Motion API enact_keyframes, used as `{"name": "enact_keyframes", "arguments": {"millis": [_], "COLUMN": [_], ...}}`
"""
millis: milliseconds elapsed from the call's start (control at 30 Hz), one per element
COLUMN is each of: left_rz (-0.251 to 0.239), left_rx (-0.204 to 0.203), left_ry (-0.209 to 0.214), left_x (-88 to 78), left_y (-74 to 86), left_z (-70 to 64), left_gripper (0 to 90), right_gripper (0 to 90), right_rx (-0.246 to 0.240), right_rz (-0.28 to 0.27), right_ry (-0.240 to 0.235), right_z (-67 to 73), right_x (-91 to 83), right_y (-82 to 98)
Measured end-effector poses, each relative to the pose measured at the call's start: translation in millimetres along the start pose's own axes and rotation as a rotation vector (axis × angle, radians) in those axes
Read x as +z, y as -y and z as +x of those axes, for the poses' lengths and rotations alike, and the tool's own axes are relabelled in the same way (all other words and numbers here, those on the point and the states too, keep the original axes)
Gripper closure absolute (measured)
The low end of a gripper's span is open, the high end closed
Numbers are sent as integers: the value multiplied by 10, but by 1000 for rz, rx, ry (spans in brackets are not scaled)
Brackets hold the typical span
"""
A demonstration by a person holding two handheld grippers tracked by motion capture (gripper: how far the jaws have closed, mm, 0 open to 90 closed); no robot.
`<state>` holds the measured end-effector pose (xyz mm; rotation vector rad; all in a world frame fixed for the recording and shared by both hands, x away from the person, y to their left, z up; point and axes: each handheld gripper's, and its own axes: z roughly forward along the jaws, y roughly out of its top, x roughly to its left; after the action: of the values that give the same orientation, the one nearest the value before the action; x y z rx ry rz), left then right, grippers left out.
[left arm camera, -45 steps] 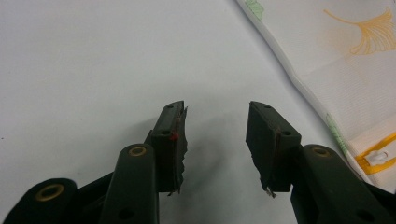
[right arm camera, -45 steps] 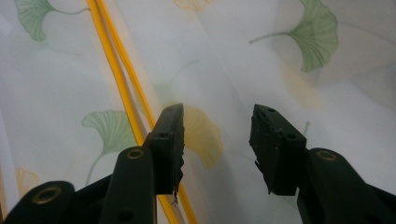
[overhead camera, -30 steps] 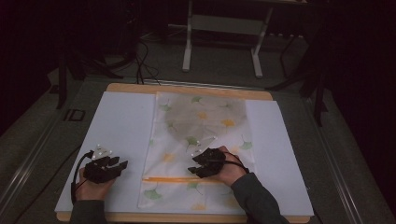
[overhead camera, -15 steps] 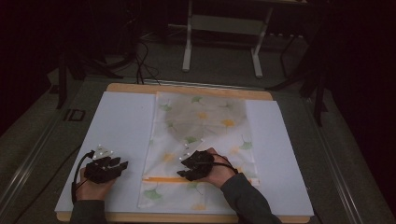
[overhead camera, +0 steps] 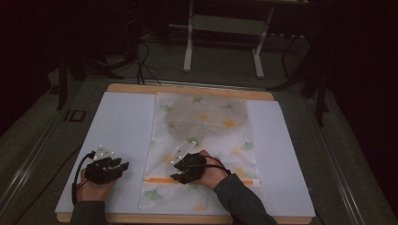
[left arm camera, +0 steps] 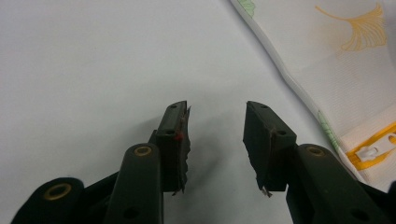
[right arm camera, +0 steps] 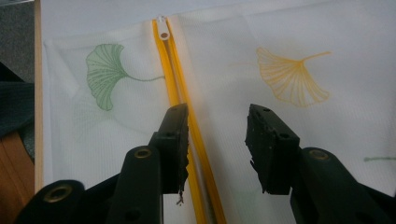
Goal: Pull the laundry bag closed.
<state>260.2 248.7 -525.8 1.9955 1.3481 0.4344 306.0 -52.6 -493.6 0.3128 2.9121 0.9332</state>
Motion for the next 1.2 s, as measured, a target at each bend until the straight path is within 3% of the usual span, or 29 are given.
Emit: {"name": "enact_keyframes", "arguments": {"millis": [1200], "left_rz": [5], "left_rx": [13], "left_ry": [-2], "left_x": [-1], "left_y": [-1], "left_z": [-1], "left_gripper": [611], "right_gripper": [649], "right_rx": [-43], "right_rz": [11], "right_ry": [-65], "right_z": [101], "right_x": [272], "right_y": [-239]}}
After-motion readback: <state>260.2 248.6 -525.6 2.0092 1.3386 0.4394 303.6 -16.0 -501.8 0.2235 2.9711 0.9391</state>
